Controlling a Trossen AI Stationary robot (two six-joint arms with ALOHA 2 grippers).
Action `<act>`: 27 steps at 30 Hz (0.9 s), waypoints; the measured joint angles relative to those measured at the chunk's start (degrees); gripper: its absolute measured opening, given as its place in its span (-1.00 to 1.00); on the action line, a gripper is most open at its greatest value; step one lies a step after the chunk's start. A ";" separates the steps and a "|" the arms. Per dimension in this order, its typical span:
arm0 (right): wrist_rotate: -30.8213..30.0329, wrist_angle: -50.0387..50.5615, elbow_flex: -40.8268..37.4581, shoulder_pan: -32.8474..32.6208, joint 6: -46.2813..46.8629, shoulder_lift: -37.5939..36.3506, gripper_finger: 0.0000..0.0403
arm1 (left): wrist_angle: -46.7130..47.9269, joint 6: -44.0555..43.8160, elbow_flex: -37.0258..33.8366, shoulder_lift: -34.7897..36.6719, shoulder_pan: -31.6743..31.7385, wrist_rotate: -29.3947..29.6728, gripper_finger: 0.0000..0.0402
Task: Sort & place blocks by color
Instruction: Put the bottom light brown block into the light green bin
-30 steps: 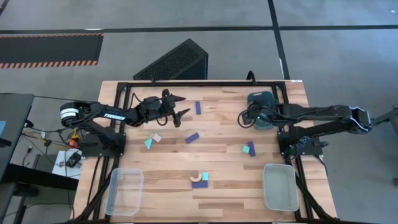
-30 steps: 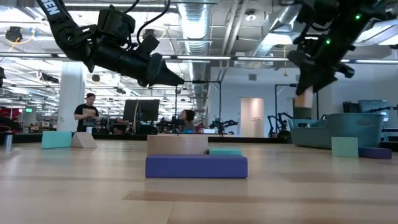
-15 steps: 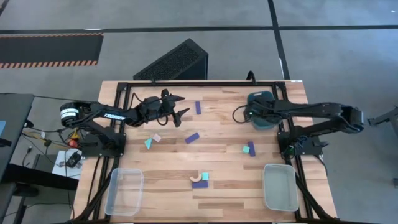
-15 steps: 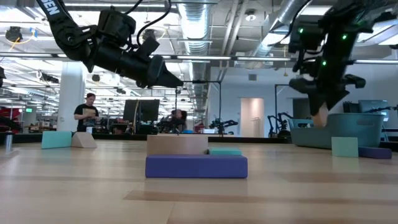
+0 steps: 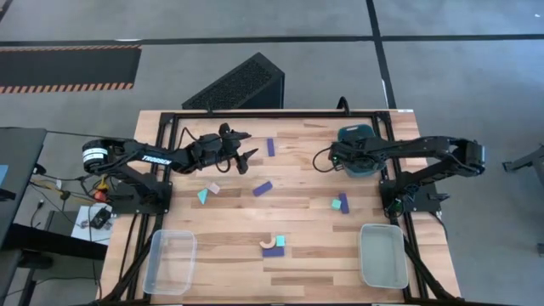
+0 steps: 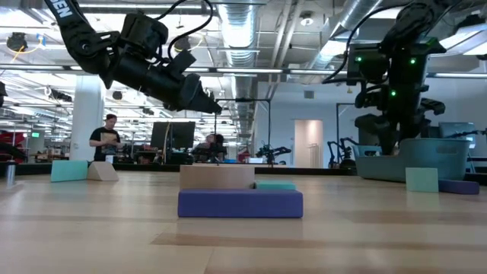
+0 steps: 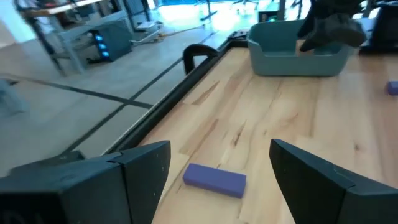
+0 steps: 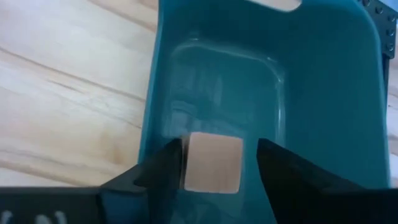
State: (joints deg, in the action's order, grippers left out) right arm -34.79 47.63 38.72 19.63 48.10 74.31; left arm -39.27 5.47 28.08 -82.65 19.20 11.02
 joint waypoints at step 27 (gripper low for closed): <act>3.16 -19.19 0.05 -18.28 -19.83 -14.78 0.31 | 15.81 -9.41 -8.64 17.52 -10.82 15.55 0.32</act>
State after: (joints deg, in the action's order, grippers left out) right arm -31.63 28.44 38.77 1.35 28.27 59.53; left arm -23.45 -3.94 19.44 -65.13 8.38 26.57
